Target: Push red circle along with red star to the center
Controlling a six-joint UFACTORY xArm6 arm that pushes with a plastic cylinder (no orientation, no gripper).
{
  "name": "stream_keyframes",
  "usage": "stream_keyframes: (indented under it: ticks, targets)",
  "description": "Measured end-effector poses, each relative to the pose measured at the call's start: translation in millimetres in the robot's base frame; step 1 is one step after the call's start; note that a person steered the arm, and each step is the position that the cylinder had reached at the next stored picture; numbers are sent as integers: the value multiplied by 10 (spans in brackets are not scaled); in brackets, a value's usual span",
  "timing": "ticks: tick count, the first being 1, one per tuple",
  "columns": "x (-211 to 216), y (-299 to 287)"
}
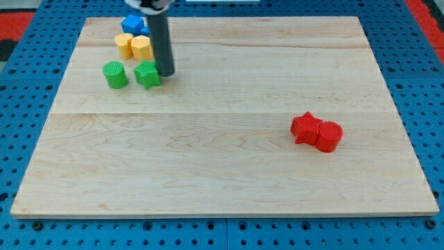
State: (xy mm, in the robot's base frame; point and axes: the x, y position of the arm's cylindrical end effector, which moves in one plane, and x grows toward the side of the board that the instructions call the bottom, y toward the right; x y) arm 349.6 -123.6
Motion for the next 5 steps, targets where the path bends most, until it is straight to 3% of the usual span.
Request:
stream_keyframes:
  ticks: [1, 2, 3, 4, 5]
  targets:
    - [-25, -235]
    - [157, 452]
    - [522, 1782]
    - [602, 3002]
    - [1048, 3622]
